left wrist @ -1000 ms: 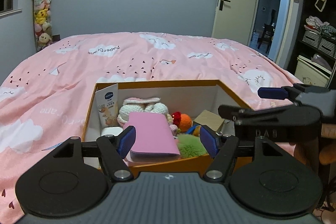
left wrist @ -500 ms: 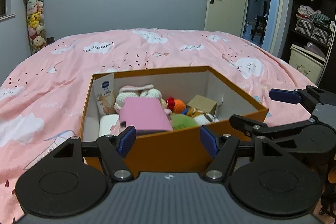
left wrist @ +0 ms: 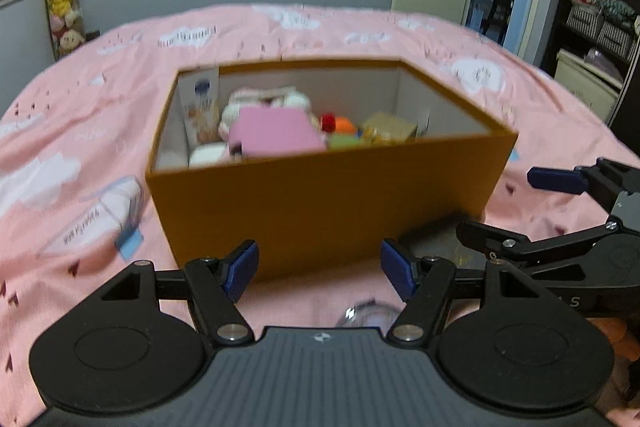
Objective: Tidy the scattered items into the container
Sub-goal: 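Withdraw both grippers and move toward the grey gift box and compact mirror, then grasp the round compact mirror with the left gripper while the right gripper grasps the grey gift box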
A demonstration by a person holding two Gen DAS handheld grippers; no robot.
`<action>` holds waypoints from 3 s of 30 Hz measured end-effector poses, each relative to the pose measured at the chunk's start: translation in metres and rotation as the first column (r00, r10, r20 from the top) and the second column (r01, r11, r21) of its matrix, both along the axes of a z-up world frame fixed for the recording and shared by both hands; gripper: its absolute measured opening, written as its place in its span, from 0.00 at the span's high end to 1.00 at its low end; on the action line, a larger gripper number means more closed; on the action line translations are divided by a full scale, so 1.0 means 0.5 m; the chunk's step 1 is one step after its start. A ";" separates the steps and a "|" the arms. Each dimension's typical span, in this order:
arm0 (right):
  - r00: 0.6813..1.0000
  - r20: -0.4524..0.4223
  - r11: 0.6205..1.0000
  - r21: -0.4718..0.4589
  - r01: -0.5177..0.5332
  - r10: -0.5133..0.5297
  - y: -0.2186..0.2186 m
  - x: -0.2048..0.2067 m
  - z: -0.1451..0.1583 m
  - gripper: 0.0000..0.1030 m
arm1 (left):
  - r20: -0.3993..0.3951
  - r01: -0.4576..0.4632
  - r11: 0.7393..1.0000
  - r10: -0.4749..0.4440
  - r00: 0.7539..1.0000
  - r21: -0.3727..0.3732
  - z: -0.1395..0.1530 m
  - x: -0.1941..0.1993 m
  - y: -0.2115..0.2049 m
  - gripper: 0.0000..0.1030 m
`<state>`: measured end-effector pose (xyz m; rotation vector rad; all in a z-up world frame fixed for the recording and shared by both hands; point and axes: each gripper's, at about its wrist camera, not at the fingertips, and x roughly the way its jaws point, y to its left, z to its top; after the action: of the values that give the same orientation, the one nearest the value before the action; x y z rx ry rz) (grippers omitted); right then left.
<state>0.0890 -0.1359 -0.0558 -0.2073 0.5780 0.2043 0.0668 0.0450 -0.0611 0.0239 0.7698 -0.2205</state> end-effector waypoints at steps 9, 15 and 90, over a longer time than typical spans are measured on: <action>0.987 -0.159 1.000 0.005 0.011 -0.010 0.001 0.008 -0.030 0.10 | -0.103 -0.002 1.000 0.001 0.995 -0.011 -0.035 -0.005 0.007 0.23; 0.968 -0.246 0.996 0.073 0.060 -0.040 -0.015 0.029 -0.045 0.19 | -0.125 -0.020 0.999 0.017 0.992 -0.025 -0.041 -0.002 0.015 0.23; 0.940 -0.338 0.975 0.219 0.034 0.043 -0.029 0.049 -0.043 0.55 | -0.248 0.179 0.972 -0.213 0.945 -0.154 -0.110 -0.004 -0.046 0.85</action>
<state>0.1135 -0.1504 -0.0773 0.0468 0.8945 0.3110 0.0646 0.0219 -0.1161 -0.0531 1.0179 -0.4709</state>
